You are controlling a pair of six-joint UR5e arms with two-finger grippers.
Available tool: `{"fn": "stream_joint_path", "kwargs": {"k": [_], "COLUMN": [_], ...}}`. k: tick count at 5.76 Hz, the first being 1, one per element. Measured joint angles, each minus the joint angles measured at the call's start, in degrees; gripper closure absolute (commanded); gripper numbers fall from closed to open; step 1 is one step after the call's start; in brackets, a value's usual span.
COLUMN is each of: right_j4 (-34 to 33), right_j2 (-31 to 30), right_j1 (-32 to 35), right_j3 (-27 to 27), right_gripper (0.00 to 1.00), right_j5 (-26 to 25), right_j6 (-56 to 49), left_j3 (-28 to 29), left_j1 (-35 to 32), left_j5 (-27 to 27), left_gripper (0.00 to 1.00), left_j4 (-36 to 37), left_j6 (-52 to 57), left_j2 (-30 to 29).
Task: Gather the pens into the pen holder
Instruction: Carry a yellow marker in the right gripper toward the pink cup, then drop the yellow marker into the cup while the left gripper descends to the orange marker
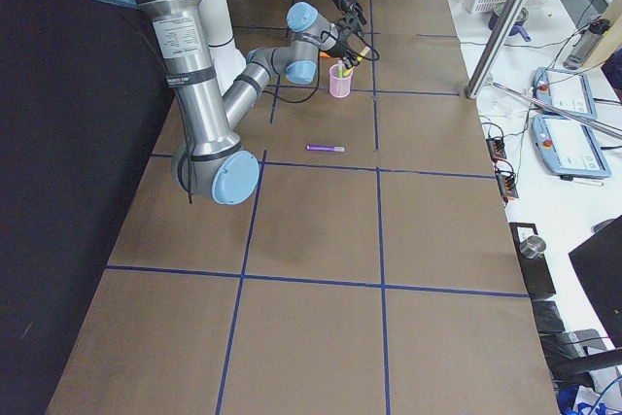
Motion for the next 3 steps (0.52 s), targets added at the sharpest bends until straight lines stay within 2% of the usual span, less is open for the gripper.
{"fn": "stream_joint_path", "kwargs": {"k": [1,2,3], "right_j4": [-0.18,-0.23,-0.25], "right_j2": [1.55,3.07,4.95], "right_j1": [-5.69,-10.72,-14.42], "right_j3": [-0.1,-0.74,-2.35], "right_gripper": [1.0,1.0,0.99], "right_j5": [-9.46,-18.82,-26.03], "right_j6": [2.12,3.92,5.43], "left_j3": [-1.18,-2.5,-3.1], "left_j1": [-1.66,-2.33,-2.24], "left_j5": [-3.62,-5.28,-5.95], "left_gripper": [0.14,0.14,0.15], "left_j4": [0.0,0.02,0.31], "left_j6": [1.74,3.18,3.63], "left_j2": [2.38,4.28,4.89]}}
